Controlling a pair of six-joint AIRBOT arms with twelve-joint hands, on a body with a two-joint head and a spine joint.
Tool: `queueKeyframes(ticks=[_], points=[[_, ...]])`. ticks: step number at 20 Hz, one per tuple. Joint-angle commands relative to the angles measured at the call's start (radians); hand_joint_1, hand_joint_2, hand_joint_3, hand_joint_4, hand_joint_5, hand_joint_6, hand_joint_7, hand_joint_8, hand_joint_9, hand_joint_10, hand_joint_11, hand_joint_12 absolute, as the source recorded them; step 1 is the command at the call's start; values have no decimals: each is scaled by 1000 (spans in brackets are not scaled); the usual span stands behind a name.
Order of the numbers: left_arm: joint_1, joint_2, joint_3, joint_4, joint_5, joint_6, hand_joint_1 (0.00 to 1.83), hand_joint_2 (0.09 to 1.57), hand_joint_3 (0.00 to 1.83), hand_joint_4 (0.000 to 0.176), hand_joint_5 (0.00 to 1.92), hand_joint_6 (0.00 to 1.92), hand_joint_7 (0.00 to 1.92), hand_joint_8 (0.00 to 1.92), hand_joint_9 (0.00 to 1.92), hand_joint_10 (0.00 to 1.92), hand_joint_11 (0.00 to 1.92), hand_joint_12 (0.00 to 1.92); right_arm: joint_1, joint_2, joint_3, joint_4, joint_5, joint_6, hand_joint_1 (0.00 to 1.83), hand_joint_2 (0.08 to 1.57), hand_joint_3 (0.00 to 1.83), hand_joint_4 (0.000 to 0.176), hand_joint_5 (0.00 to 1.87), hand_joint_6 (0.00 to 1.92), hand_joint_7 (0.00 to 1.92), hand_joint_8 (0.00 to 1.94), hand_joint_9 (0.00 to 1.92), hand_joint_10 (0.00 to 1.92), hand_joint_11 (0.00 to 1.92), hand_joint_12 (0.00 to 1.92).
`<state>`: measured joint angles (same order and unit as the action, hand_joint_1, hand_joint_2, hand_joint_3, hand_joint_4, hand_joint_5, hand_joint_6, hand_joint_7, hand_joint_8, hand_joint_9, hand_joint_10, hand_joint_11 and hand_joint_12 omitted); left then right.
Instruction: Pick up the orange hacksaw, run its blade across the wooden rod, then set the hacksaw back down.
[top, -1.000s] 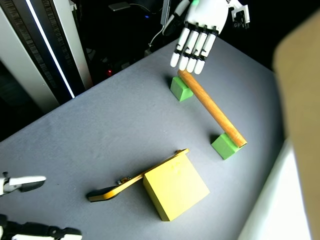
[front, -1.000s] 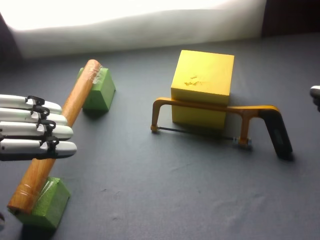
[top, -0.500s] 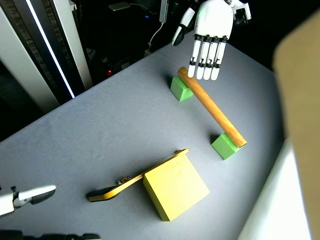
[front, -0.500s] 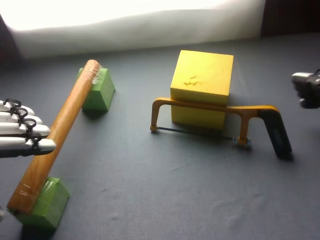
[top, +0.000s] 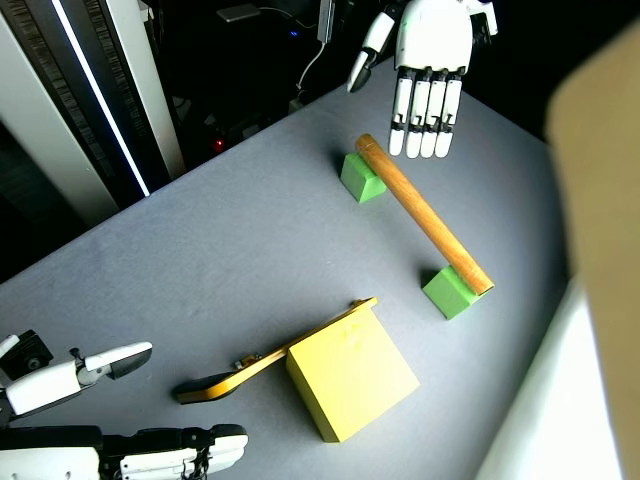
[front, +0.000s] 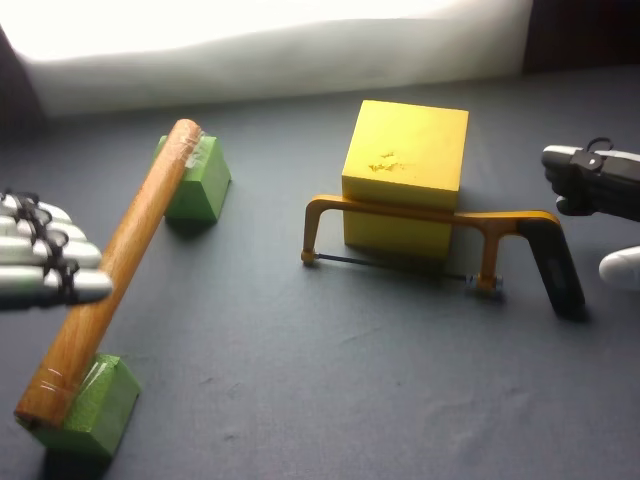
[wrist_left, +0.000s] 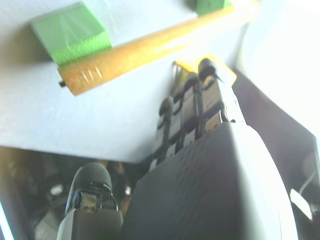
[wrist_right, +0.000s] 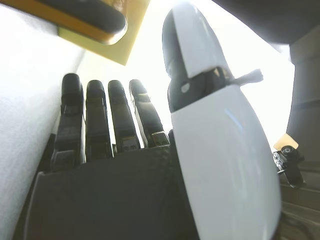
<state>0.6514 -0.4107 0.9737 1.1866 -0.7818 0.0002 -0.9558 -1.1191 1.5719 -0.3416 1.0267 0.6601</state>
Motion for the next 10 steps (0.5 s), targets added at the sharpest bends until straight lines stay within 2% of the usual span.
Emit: queueKeyframes(ticks=[1,3,6,8,10], points=[[-4,-5,17,1,-144,1,3,1206,1,0,58,0,59,0,57,0,0,152,10,-2,9,53,102,9,1052,1110,0,0,55,10,43,6,63,3,0,428],[8,-17,41,56,-194,1,6,1205,0,0,56,0,56,0,55,0,0,164,11,-10,15,53,88,5,1039,1125,6,0,48,6,33,1,58,1,0,433],[25,-27,58,110,-194,1,0,1201,0,0,88,2,83,2,77,2,0,233,15,-22,23,53,79,3,1055,1134,4,0,45,5,45,3,63,2,0,406],[34,-33,64,159,-193,1,4,1206,1,0,74,1,77,1,74,1,0,200,17,-35,29,53,71,1,1028,1140,5,0,45,1,39,1,65,1,0,455],[53,-42,62,164,-169,1,16,1208,0,0,57,1,63,0,62,1,0,151,21,-46,34,53,63,-3,1023,1152,6,0,41,0,33,1,63,1,0,467]])
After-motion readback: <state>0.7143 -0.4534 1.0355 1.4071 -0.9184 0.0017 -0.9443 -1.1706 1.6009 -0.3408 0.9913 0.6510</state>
